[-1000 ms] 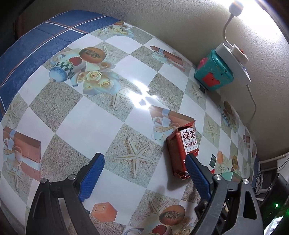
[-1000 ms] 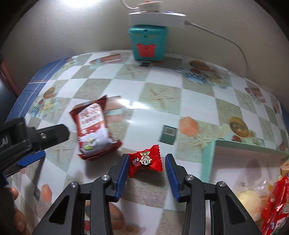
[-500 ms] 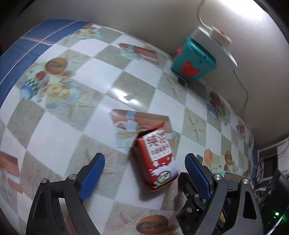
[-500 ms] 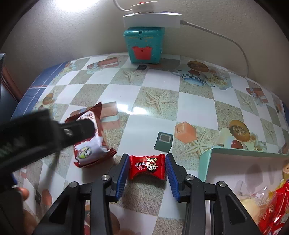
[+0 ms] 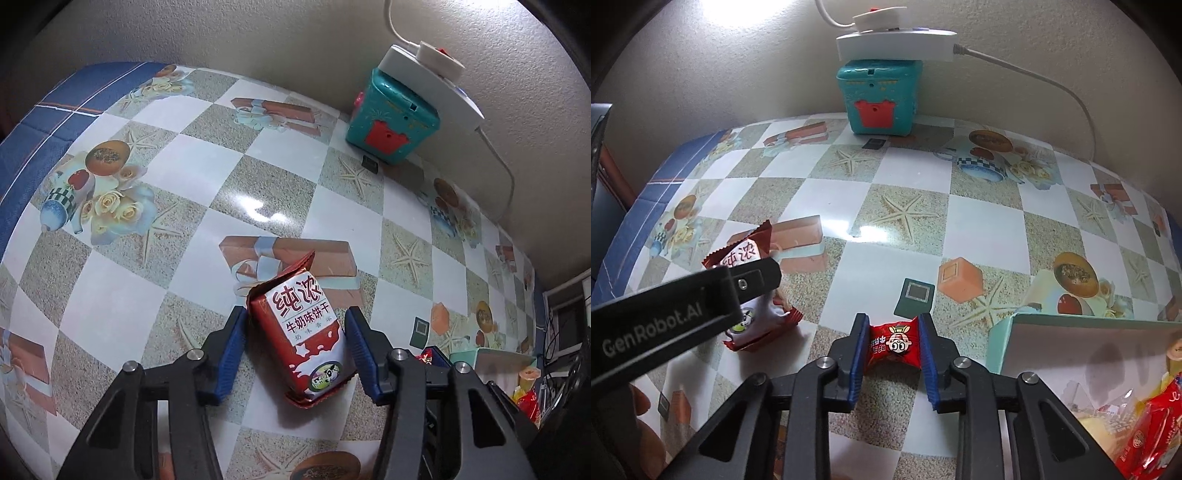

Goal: Organize snacks
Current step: 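Lift and carry the red candy and milk biscuit packet over the tray with both tools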

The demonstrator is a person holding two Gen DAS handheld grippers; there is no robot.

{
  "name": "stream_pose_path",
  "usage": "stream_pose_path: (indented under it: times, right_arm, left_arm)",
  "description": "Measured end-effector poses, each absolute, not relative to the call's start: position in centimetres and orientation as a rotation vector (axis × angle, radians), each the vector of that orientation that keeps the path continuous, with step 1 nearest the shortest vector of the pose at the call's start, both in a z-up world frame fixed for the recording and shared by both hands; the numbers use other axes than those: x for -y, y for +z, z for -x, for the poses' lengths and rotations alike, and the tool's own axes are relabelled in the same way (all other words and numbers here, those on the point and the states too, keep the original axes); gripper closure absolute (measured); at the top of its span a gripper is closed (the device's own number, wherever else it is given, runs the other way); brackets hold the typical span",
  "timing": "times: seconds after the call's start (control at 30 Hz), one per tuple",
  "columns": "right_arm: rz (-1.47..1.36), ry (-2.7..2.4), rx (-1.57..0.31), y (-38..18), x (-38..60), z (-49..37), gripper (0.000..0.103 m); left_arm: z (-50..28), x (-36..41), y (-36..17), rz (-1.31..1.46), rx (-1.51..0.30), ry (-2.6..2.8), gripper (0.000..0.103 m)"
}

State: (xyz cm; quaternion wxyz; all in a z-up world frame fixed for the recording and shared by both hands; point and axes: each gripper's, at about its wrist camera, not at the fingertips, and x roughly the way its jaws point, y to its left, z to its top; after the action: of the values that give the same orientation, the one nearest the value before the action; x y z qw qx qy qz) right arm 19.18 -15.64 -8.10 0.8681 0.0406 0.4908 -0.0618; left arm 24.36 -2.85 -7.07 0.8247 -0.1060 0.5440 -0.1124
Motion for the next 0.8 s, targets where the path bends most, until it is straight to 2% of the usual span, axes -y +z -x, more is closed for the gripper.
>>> stream_pose_path:
  times: [0.4,0.8]
  right_arm:
    - [-0.061,-0.109,-1.039,-7.3,14.2,-17.0,0.079]
    - [-0.071,-0.077,-1.003,-1.9,12.6,-10.4,0.079]
  left_arm:
    - [-22.3,0.7,-6.8,0.274,-1.170,-0.200,0.058]
    - [-17.8,1.5,-3.5,0.265,-1.225,-0.163,0.061]
